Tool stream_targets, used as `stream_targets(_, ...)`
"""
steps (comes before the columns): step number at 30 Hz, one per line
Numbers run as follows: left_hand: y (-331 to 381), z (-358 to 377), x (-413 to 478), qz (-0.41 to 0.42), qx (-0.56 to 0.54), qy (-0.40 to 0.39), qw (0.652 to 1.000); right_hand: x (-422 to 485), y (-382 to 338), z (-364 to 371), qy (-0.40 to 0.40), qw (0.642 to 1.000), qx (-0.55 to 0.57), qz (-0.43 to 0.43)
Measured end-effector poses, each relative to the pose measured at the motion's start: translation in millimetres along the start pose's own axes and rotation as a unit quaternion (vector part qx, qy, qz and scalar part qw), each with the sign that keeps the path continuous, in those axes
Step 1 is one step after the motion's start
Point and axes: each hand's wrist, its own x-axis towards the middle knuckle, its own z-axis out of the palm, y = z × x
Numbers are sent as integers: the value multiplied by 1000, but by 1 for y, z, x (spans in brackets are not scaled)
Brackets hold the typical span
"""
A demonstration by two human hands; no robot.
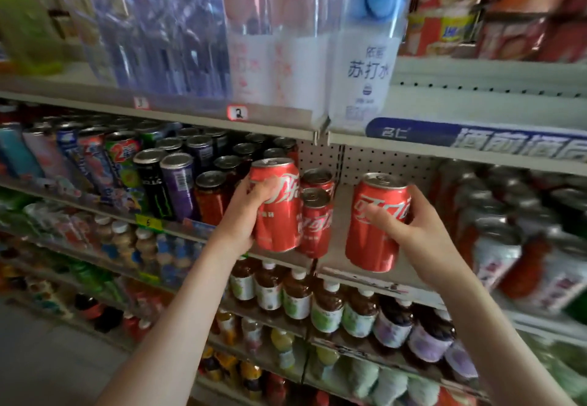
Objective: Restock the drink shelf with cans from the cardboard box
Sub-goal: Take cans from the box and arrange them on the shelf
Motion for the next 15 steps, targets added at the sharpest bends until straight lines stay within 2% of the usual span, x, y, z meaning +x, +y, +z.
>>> stream_targets(6, 10, 4, 17, 12, 7, 33, 999, 31, 40, -7, 102, 993, -55, 34)
stream_targets(15, 13, -10, 29, 57, 94, 31, 993, 65, 71, 13, 120, 985, -94, 82)
